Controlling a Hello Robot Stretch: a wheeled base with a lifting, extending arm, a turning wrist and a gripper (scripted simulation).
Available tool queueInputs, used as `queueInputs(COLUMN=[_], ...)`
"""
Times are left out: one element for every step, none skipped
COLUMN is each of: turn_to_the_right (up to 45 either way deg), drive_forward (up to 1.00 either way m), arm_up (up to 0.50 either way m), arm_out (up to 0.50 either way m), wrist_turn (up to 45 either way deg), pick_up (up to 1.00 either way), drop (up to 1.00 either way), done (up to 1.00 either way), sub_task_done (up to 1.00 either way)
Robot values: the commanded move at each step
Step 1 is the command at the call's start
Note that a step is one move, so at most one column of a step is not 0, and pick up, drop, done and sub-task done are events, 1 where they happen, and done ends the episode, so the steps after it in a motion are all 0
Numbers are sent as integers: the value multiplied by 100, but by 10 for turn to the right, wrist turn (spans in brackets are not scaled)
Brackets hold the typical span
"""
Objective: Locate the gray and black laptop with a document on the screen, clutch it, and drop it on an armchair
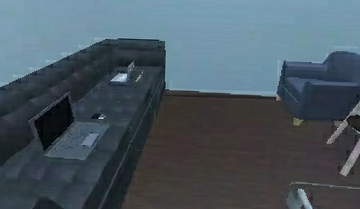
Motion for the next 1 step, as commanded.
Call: queueInputs(turn_to_the_right=[0], drive_forward=[100], arm_up=[0], arm_out=[0], wrist_turn=[0], pick_up=[0], drop=[0], done=[0], sub_task_done=[0])
